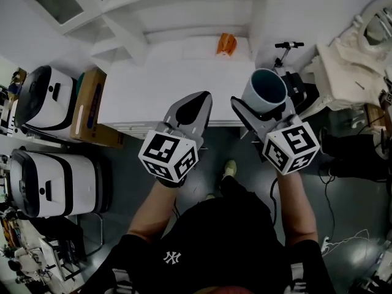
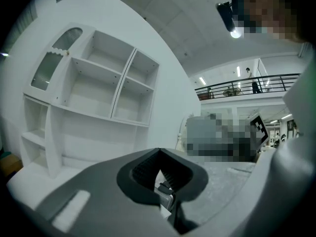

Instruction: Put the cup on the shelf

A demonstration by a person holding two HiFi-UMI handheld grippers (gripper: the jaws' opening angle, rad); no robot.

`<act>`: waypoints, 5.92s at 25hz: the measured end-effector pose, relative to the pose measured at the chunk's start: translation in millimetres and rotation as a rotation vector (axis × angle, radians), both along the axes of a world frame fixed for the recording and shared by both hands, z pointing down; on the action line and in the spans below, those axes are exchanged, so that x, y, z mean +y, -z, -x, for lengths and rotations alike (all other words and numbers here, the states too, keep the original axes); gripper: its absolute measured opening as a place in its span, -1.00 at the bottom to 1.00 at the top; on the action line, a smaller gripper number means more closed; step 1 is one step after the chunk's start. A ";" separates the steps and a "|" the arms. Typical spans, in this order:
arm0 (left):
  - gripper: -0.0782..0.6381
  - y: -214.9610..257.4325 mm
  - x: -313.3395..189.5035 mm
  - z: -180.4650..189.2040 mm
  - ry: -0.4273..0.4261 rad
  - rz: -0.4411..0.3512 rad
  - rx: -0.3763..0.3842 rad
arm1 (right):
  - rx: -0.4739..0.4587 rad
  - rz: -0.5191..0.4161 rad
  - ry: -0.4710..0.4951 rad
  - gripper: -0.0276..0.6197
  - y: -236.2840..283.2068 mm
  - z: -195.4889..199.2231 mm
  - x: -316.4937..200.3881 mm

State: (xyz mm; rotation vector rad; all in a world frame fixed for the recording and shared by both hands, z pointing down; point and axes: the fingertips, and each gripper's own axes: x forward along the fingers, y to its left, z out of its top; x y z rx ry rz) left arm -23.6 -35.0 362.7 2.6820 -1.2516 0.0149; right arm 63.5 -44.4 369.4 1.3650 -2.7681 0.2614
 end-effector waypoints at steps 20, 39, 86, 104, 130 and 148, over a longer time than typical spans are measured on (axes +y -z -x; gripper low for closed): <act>-0.78 25.9 -150.6 -52.3 0.009 -0.029 -0.011 | 0.047 -0.075 0.044 0.29 49.5 -26.6 -163.9; -0.78 63.0 -299.3 -20.3 -0.109 -0.098 0.007 | 0.095 -0.120 -0.065 0.29 112.6 29.8 -349.6; -0.78 42.6 -377.2 7.5 -0.178 -0.053 0.073 | 0.301 0.029 -0.188 0.43 88.8 52.3 -498.5; -0.78 44.1 -347.7 -4.9 -0.142 -0.050 0.059 | 0.241 0.023 -0.173 0.38 87.2 27.9 -441.6; -0.78 42.0 -274.6 -28.2 -0.067 -0.035 0.029 | 0.105 -0.052 -0.068 -0.39 82.5 11.6 -328.4; -0.78 37.3 -224.4 -35.5 -0.016 -0.024 0.016 | 0.069 -0.014 0.007 -0.84 49.5 4.0 -250.8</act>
